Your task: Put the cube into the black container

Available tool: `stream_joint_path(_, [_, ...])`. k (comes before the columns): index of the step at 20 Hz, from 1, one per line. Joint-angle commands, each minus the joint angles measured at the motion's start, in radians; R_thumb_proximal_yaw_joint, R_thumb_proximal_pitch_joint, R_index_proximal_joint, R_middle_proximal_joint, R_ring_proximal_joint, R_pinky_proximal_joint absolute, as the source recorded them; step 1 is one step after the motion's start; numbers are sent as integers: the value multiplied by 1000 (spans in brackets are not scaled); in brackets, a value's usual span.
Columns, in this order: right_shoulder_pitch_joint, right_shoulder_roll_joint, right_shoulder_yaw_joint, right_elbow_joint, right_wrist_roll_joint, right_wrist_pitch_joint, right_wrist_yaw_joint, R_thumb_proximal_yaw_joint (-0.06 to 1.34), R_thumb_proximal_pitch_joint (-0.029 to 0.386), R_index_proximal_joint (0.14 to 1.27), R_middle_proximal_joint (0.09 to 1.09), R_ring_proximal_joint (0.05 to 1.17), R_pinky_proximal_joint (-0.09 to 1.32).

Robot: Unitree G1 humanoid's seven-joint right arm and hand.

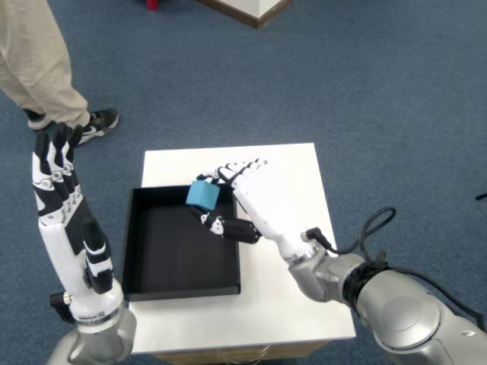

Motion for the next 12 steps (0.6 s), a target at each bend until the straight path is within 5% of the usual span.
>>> stream_joint_path(1, [-66, -9, -48, 1, 4, 46, 48, 897, 91, 847, 1077, 1165, 1309])
stream_joint_path(12, [-55, 2, -148, -19, -67, 208, 298, 819, 109, 781, 973, 978, 948])
